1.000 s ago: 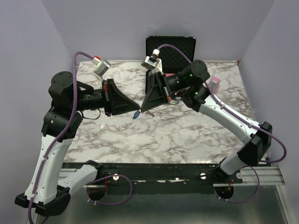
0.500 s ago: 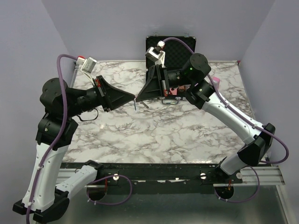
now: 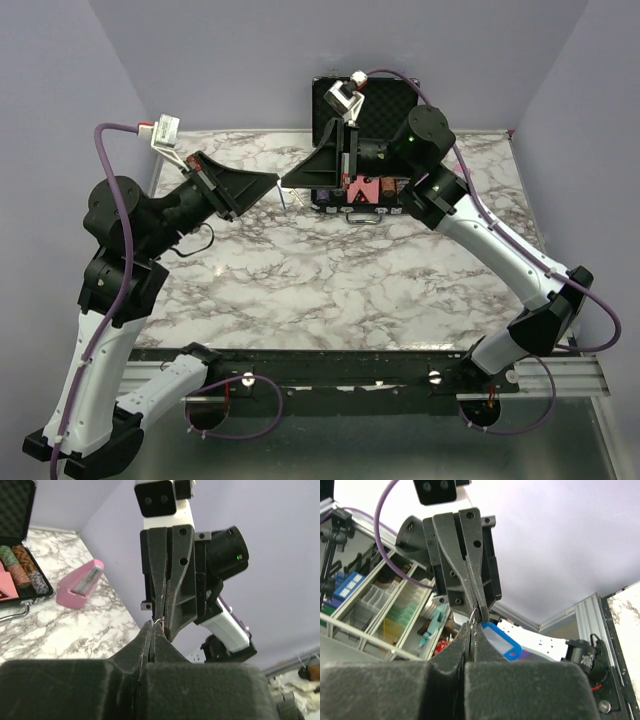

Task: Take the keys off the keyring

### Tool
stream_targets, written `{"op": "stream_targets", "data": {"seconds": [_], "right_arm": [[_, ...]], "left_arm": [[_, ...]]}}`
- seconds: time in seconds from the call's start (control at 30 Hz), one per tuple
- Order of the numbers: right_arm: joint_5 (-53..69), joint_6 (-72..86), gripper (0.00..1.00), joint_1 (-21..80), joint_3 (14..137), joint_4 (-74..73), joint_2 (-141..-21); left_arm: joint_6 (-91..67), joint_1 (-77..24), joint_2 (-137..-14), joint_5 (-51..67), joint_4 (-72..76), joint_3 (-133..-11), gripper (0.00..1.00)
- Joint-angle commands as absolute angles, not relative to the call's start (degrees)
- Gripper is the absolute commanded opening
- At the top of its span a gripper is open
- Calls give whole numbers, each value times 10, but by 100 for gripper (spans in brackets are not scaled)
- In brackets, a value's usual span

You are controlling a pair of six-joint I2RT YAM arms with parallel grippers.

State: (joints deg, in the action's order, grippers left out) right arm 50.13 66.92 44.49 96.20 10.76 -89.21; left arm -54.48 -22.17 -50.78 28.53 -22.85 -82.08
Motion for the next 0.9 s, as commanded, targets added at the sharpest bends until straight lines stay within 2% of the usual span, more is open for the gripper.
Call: {"op": "stream_targets", "data": {"seconds": [0.0, 0.13, 0.47, 0.67, 0.87], "right_arm": [[404, 647, 1, 456, 983, 76, -909], [381, 645, 1, 457, 991, 68, -913], [370, 614, 1, 457, 996, 41, -908], [383, 586, 1, 457, 991, 25, -903], [401, 578, 1, 451, 977, 23, -898]], "left_arm": [[-579, -260, -492, 173, -207, -806, 0], [-577, -282, -504, 128, -205, -825, 0], [-551, -316, -534, 136, -195, -857, 1], [-524, -316, -522, 135, -226, -855, 28], [-499, -316, -506, 103, -273, -875, 44]]}}
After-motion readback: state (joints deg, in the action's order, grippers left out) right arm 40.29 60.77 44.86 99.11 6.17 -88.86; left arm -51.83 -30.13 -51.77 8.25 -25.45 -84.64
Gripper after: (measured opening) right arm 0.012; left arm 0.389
